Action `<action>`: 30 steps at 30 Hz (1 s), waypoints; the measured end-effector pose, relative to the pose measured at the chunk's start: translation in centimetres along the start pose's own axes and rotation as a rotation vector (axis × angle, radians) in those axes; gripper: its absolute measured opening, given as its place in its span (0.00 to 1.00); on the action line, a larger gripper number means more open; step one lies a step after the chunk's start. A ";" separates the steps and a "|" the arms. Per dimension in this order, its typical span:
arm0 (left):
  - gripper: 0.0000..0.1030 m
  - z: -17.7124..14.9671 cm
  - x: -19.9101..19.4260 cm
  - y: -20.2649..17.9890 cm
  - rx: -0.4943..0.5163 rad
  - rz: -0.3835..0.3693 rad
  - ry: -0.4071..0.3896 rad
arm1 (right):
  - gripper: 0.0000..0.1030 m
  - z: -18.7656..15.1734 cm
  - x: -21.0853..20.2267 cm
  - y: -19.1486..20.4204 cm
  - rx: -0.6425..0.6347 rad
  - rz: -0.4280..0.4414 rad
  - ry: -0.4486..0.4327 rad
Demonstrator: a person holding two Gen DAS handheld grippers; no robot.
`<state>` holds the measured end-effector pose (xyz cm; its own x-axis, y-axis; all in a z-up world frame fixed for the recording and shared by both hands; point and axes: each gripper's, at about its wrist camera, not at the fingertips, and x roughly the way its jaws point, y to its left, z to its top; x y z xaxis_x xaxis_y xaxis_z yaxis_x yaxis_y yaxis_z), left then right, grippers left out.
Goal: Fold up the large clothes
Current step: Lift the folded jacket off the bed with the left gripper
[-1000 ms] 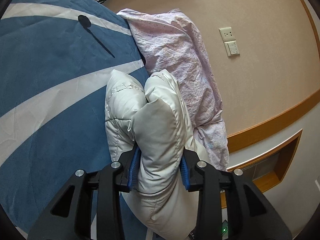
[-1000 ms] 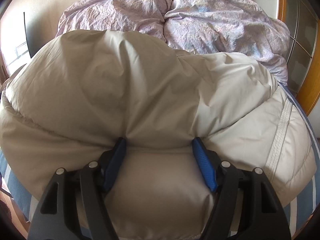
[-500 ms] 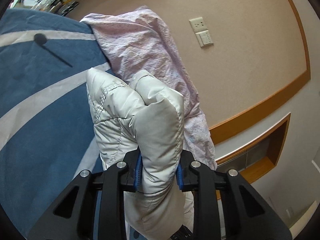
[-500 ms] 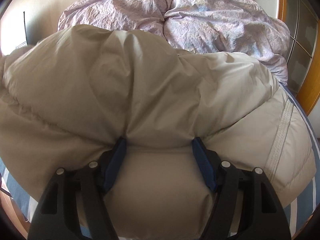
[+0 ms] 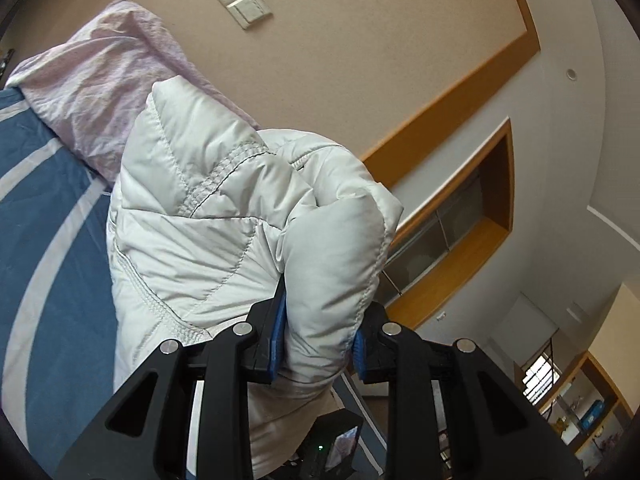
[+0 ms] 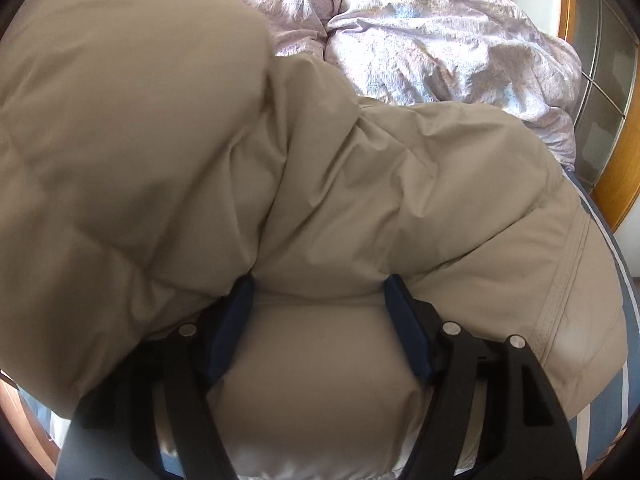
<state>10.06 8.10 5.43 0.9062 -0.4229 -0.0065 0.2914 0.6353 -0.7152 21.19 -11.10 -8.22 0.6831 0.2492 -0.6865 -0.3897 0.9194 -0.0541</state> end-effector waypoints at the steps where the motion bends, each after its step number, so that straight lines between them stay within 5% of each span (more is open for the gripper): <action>1: 0.25 -0.4 0.9 -0.8 0.015 -0.015 0.016 | 0.67 0.0 -0.2 -0.3 -0.003 0.008 -0.002; 7: 0.25 -2.4 4.6 -3.6 0.070 -0.062 0.093 | 0.67 -0.4 -2.8 -3.8 0.060 0.076 -0.067; 15: 0.25 -4.9 7.9 -4.3 0.069 -0.084 0.162 | 0.68 -1.1 -6.1 -12.8 0.227 0.012 -0.150; 23: 0.25 -7.5 11.3 -5.4 0.030 -0.135 0.257 | 0.78 -2.8 -5.1 -22.8 0.439 -0.039 -0.076; 30: 0.25 -9.3 12.7 -6.0 0.048 -0.137 0.312 | 0.78 -3.7 -4.3 -27.7 0.405 -0.095 -0.019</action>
<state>16.97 -7.08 3.12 0.7225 -0.6788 -0.1313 0.4248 0.5857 -0.6903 26.76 -38.77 -6.48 0.7171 0.1598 -0.6784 -0.0523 0.9830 0.1762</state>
